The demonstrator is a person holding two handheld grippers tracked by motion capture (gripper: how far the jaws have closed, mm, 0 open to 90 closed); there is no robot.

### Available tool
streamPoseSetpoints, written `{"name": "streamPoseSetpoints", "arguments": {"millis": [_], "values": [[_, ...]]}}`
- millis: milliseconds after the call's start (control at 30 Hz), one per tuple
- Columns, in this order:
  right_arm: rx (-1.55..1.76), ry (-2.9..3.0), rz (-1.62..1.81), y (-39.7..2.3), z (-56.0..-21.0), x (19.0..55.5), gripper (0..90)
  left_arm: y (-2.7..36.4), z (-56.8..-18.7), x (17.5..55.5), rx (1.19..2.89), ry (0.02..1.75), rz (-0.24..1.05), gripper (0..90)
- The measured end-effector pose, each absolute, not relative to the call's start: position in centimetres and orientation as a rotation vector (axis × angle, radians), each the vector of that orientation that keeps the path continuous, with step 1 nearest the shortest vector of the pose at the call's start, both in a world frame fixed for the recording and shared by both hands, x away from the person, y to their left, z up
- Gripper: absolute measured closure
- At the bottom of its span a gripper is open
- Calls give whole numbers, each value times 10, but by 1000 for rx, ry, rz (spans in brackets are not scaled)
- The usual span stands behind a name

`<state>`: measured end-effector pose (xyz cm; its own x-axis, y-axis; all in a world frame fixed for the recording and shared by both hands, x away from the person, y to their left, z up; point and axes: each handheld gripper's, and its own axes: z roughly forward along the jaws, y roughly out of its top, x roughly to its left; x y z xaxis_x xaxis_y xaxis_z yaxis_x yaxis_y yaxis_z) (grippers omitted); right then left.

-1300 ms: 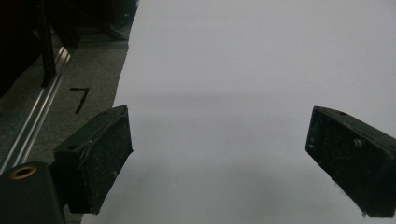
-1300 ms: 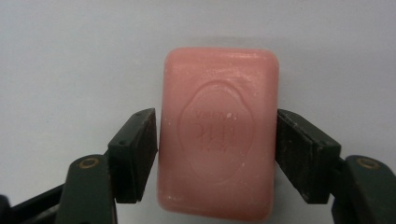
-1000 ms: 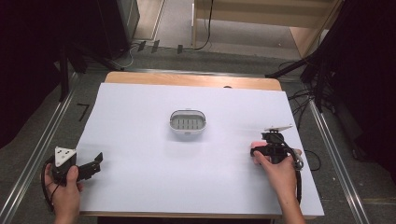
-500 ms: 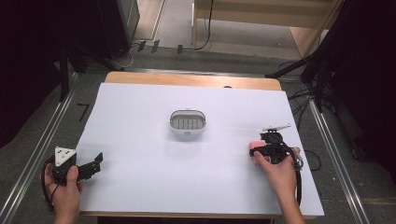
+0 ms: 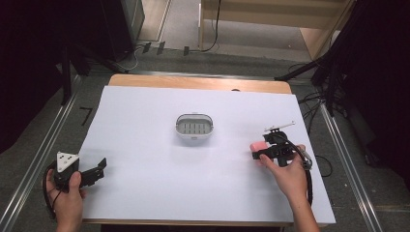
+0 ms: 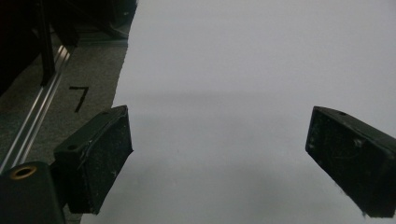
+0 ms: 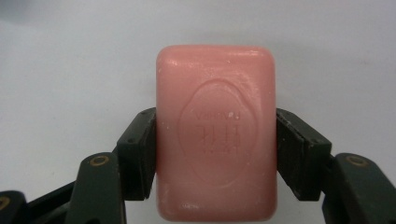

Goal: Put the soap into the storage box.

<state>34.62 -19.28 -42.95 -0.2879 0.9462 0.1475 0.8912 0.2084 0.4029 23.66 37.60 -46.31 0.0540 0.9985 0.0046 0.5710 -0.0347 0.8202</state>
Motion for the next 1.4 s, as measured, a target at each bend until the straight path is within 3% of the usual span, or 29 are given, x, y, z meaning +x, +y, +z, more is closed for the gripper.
{"name": "streamPoseSetpoints", "arguments": {"millis": [833, 1400], "values": [[1230, 2604, 728, -174, -412, 371, 385, 376, -463, 237, 1677, 1587, 832, 76], [939, 2775, 774, -138, -406, 385, 386, 377, -463, 237, 1670, 1590, 829, 76]]}}
